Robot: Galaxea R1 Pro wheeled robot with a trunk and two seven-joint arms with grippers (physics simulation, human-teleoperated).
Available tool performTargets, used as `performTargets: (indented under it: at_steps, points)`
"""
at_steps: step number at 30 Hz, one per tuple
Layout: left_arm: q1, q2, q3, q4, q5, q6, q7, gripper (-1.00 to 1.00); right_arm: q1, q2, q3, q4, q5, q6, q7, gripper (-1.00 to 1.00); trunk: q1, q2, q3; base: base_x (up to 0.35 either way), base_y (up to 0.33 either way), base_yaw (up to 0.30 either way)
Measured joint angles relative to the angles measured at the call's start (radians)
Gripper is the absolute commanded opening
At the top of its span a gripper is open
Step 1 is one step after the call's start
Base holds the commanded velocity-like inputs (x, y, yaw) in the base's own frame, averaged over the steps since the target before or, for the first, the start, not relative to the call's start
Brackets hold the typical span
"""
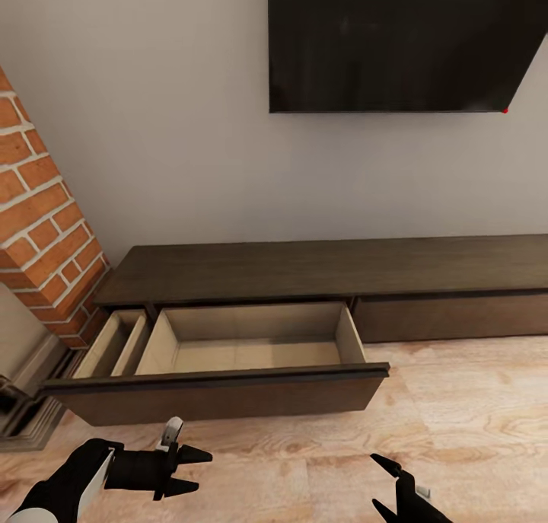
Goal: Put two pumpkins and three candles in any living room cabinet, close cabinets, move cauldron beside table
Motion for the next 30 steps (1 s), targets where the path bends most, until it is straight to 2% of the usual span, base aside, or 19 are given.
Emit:
performTargets:
  at_steps: [3,11,17,21,25,30]
  points:
    - [-0.001,0.000,0.000,0.000,0.000,0.000,0.001,1.00,0.000,0.002,0.002,0.005,0.001,-0.016,-0.001,1.00,-0.011,0.021,0.009,0.000,0.000,0.000]
    - [0.000,0.001,0.004,0.000,-0.001,0.000,0.001,1.00,0.000,0.014,-0.001,0.084,-0.006,-0.166,-0.006,1.00,-0.042,0.077,0.034,0.000,0.000,0.000]
    - [0.000,0.002,0.000,0.000,-0.002,0.000,0.002,1.00,0.000,0.004,-0.005,0.165,-0.009,-0.187,-0.034,1.00,-0.065,0.119,0.053,-0.022,0.000,0.000]
    - [-0.001,0.002,0.003,0.000,-0.002,-0.001,0.006,1.00,0.000,0.002,-0.005,0.181,-0.009,-0.192,-0.054,1.00,-0.080,0.147,0.066,-0.218,0.000,0.000]
    - [-0.001,0.002,0.006,0.000,-0.002,-0.002,0.025,1.00,0.000,0.002,-0.004,0.184,-0.007,-0.198,-0.096,1.00,-0.096,0.175,0.078,-0.295,0.000,0.000]
    - [-0.001,0.000,0.012,0.000,-0.001,-0.003,0.079,1.00,0.000,0.001,-0.002,0.177,0.000,-0.221,-0.169,1.00,-0.115,0.210,0.094,-0.111,0.000,0.000]
